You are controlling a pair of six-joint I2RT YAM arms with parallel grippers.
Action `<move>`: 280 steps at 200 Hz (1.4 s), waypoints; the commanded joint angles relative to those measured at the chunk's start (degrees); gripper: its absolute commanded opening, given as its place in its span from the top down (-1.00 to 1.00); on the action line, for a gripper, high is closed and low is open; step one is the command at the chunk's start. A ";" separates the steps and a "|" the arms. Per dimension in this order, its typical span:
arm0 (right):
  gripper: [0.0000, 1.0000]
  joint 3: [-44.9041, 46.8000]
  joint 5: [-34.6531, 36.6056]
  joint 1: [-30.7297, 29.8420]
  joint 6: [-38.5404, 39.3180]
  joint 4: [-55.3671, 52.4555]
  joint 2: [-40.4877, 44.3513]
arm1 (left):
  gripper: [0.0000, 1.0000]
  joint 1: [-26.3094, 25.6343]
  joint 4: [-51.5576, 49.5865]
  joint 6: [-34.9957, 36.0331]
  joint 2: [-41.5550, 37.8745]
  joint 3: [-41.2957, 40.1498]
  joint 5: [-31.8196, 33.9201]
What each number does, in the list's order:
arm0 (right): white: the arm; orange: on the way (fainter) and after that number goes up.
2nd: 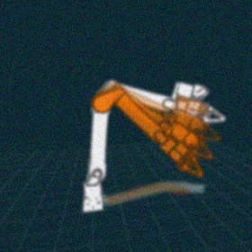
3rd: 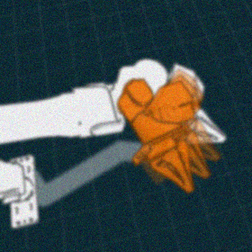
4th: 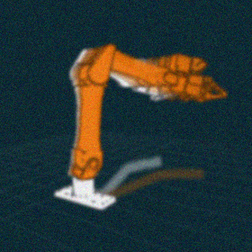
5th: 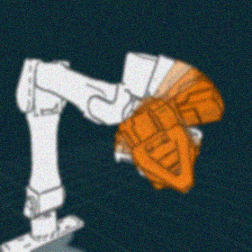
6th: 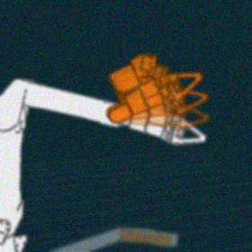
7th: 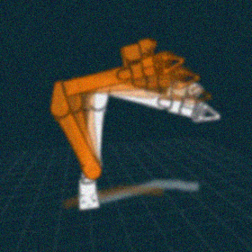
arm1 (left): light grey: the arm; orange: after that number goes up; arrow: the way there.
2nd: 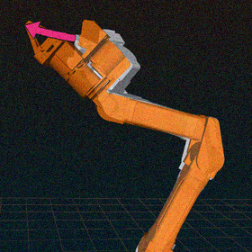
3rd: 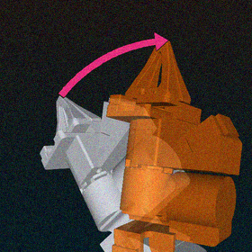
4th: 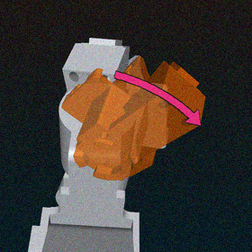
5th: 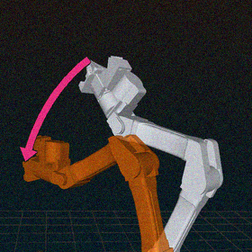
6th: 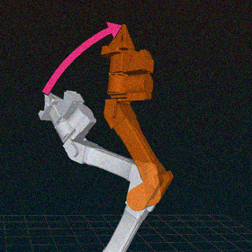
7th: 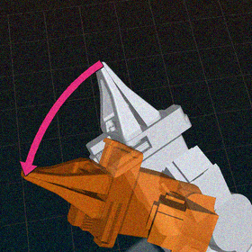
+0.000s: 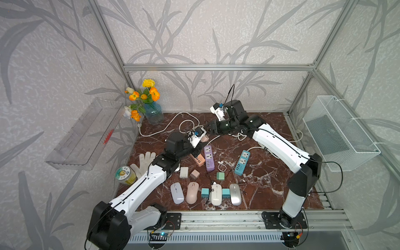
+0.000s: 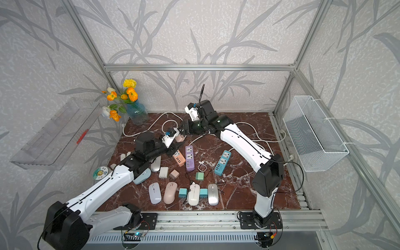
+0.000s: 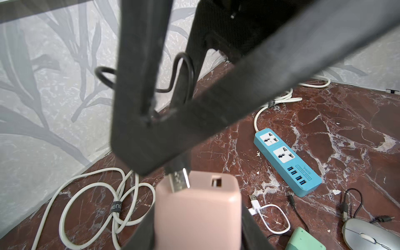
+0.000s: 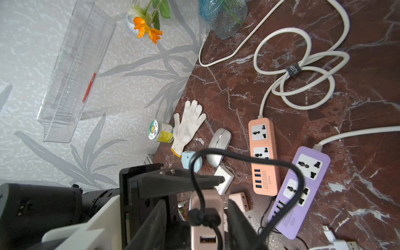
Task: Unplug the wireless mouse
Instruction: Remove the power cord from the plug, then place the power cord at the center of the board.
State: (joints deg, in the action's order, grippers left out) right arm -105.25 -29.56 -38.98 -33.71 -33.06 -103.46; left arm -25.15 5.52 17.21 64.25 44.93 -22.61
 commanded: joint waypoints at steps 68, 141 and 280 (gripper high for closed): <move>0.85 1.84 2.28 1.10 0.01 2.10 2.43 | 1.00 -0.34 -0.50 1.16 -0.80 0.93 -1.12; 1.00 5.35 4.26 4.64 -1.53 4.65 7.08 | 1.00 -0.34 -7.37 2.10 -0.40 0.97 -2.75; 1.00 18.05 18.81 6.84 7.01 -4.66 2.80 | 1.00 -0.31 -20.20 -20.69 9.36 3.75 14.65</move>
State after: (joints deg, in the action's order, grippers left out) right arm -89.30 -16.49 -31.18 -30.59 -32.29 -94.83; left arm -25.69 -14.13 8.16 71.09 46.30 -17.26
